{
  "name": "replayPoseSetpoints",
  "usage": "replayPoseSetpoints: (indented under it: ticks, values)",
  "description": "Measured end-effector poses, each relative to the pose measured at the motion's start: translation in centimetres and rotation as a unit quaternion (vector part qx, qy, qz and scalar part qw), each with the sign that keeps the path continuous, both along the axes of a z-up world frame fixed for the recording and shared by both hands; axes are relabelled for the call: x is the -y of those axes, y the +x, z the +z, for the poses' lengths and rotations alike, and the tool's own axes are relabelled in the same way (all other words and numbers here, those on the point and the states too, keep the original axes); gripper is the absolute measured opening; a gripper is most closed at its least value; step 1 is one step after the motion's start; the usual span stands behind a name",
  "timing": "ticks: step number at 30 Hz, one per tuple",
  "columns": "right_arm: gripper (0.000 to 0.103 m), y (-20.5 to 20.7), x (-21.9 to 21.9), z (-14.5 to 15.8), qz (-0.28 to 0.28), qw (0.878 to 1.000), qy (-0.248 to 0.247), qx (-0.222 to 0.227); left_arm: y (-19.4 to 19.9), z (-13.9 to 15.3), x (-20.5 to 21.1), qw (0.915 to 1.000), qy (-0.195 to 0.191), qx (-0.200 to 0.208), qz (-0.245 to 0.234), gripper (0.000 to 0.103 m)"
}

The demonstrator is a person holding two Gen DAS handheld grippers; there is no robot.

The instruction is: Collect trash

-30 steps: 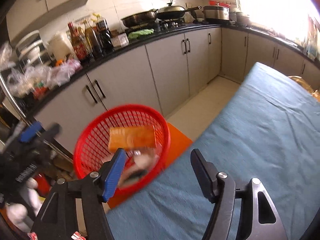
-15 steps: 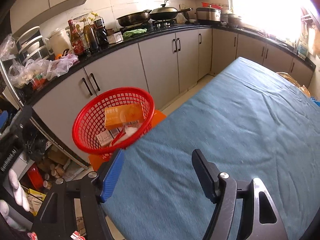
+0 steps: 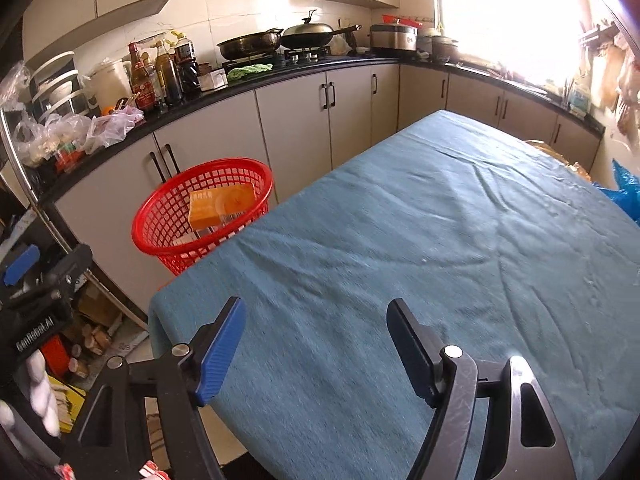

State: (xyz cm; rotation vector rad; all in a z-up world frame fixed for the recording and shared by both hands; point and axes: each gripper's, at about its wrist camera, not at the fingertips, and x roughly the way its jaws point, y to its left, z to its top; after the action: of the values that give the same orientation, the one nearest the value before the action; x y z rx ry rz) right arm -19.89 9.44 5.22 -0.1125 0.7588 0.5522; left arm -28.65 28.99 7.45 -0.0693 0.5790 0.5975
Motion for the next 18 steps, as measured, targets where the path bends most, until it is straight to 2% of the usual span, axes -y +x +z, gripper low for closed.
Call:
replayPoseSetpoints:
  ticks: [5,9,18]
  values:
    - [0.079,-1.2,0.0,0.2,0.002,1.0,-0.003,0.013,-0.9,0.4,0.0,0.9999,-0.015,0.005,0.004,0.103]
    - [0.08,-2.6,-0.4,0.4,0.009,0.999,-0.01,0.03,-1.3,0.5,0.3,0.9998,-0.013,-0.003,0.016,0.103]
    - [0.082,-3.1,-0.4,0.5,0.006,0.999,-0.012,0.036,-1.8,-0.3,0.4,0.9995,-0.021,-0.014,0.017,0.102]
